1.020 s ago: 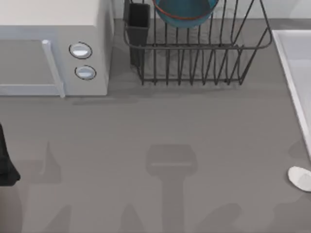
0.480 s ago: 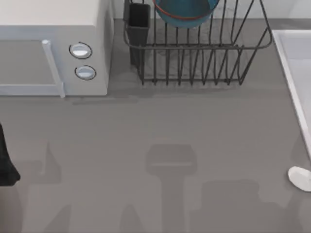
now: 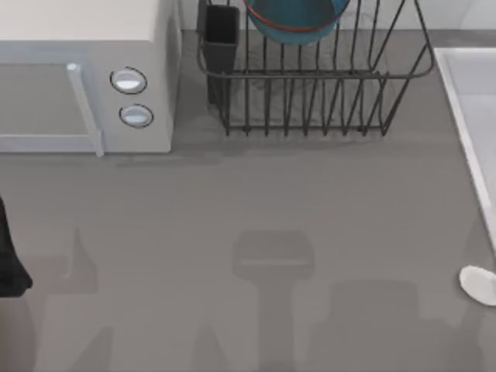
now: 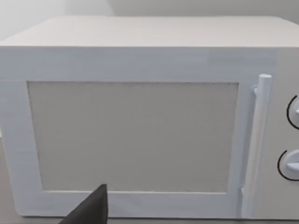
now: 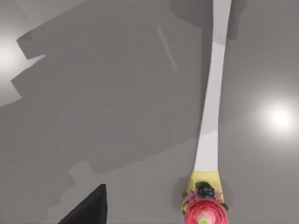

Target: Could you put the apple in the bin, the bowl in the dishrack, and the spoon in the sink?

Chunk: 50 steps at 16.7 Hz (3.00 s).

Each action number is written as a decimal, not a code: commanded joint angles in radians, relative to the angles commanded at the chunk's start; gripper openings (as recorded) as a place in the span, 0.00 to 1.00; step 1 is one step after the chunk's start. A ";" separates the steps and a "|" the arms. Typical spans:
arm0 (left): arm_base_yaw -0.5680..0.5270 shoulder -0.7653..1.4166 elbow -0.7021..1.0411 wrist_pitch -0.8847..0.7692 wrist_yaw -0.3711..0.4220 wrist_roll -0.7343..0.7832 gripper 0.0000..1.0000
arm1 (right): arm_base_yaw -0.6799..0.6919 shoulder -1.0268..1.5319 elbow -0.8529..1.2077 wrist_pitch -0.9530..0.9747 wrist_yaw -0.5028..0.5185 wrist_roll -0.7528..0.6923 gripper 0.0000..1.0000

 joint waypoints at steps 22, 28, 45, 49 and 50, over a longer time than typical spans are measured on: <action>0.000 0.000 0.000 0.000 0.000 0.000 1.00 | -0.003 0.219 -0.246 0.463 0.000 0.004 0.55; 0.000 0.000 0.000 0.000 0.000 0.000 1.00 | -0.003 0.219 -0.246 0.463 0.000 0.004 0.10; 0.000 0.000 0.000 0.000 0.000 0.000 1.00 | -0.002 0.073 -0.062 0.121 -0.009 0.034 0.00; 0.000 0.000 0.000 0.000 0.000 0.000 1.00 | -0.004 0.000 0.049 -0.063 -0.009 0.033 0.00; 0.000 0.000 0.000 0.000 0.000 0.000 1.00 | -0.003 -0.014 0.065 -0.083 -0.009 0.034 0.00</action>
